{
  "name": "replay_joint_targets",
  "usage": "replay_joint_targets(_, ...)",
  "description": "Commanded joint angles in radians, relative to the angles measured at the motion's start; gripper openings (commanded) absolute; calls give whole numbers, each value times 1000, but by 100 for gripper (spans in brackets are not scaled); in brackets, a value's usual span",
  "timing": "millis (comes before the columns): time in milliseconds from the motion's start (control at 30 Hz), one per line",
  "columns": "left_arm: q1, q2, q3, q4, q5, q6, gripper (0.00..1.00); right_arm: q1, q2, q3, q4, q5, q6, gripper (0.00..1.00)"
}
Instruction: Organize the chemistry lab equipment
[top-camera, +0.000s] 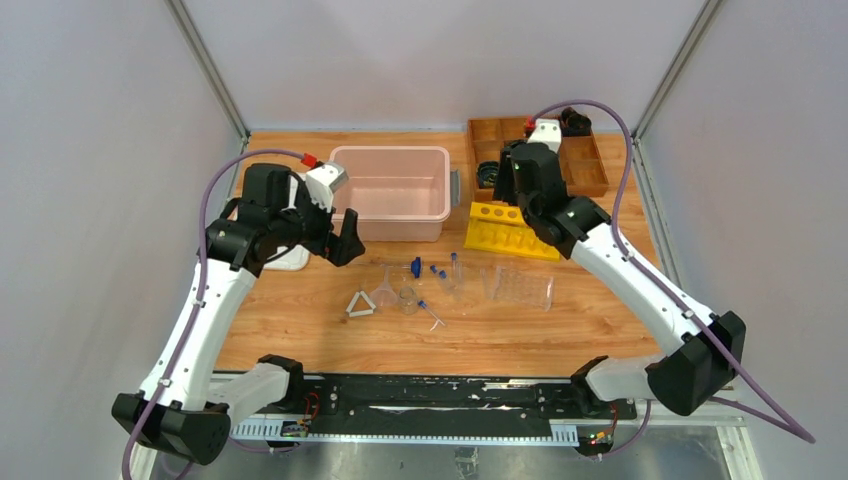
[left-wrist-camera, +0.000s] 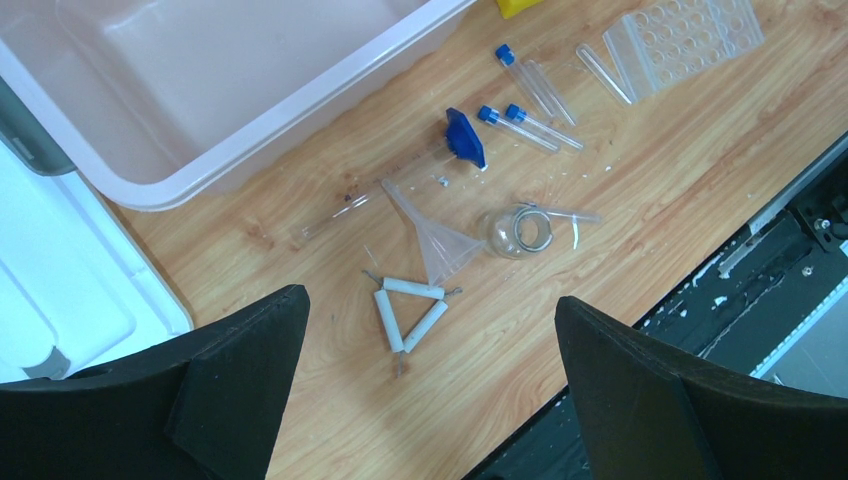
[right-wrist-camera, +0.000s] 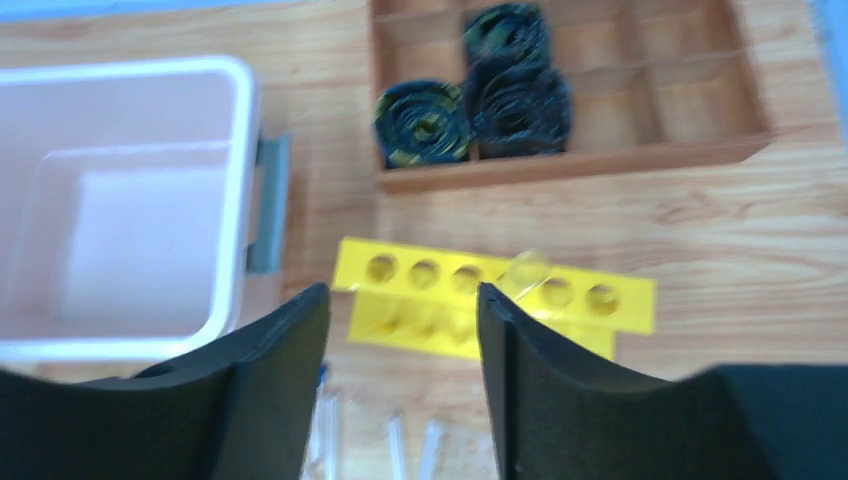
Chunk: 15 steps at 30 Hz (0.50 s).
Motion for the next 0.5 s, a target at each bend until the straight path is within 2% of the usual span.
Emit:
replay_joint_targets(0, -1, -25, 5, 10, 3, 2, 100, 55, -30, -7, -138, -110, 87, 52)
replay_joint_targets(67, -1, -14, 16, -8, 3, 6, 100, 77, -21, -30, -171, -182, 120, 41)
replay_joint_targets(133, -1, 3, 22, -27, 13, 4, 100, 118, 7, -55, -203, -238, 154, 37)
replay_joint_targets(367, -1, 36, 26, -54, 22, 20, 100, 306, 97, -182, -155, -403, 208, 38)
replay_joint_targets(467, -1, 37, 28, -59, 22, 39, 100, 363, 146, -203, -137, -409, 234, 39)
